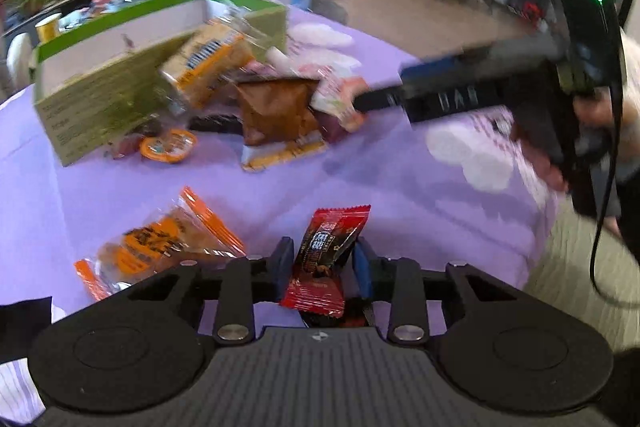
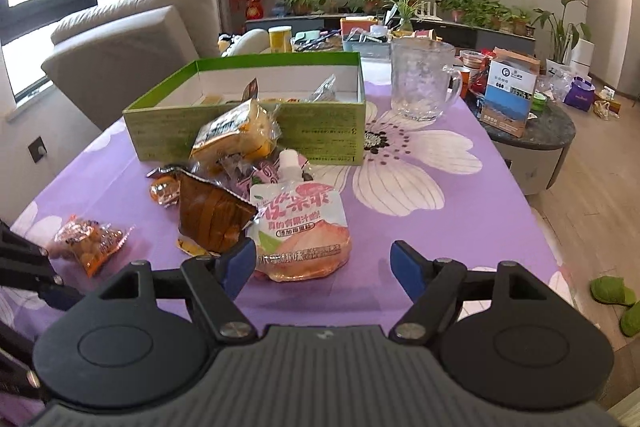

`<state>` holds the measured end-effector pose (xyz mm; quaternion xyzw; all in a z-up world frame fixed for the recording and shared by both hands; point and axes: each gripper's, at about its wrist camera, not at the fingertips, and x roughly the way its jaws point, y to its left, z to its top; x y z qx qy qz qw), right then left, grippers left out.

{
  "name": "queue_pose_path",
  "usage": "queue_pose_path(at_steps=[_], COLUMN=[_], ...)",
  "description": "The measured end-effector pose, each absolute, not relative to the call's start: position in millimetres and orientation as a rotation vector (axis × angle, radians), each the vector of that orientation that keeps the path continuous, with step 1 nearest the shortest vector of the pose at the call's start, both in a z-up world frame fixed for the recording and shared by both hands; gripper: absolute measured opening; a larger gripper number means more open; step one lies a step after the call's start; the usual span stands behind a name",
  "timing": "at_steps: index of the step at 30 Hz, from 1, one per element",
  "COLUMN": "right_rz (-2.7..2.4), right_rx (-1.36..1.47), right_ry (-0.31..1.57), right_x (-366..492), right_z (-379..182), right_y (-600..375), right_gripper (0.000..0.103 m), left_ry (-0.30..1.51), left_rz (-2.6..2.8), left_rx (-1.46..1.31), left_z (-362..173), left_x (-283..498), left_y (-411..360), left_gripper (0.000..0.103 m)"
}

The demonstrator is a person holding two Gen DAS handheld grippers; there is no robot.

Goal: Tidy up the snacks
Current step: 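Grasp the red-and-black snack packet with the left tool while the right tool grasps the pink juice pouch, then carry the red packet and pink juice pouch over the green box with both tools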

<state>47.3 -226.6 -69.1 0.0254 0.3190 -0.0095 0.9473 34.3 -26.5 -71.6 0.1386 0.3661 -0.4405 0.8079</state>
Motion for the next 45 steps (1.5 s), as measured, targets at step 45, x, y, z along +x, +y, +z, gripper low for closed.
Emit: queue_pose_path(at_steps=[45], right_rz=[-0.021], right_rx=[0.119], right_ry=[0.686], right_x=[75], right_z=[-93], right_y=[-224], right_gripper=[0.048], left_ry=[0.709], left_rz=[-0.772], left_rx=[0.061], left_z=[-44], left_x=[39], left_y=[-5], left_gripper=[0.028])
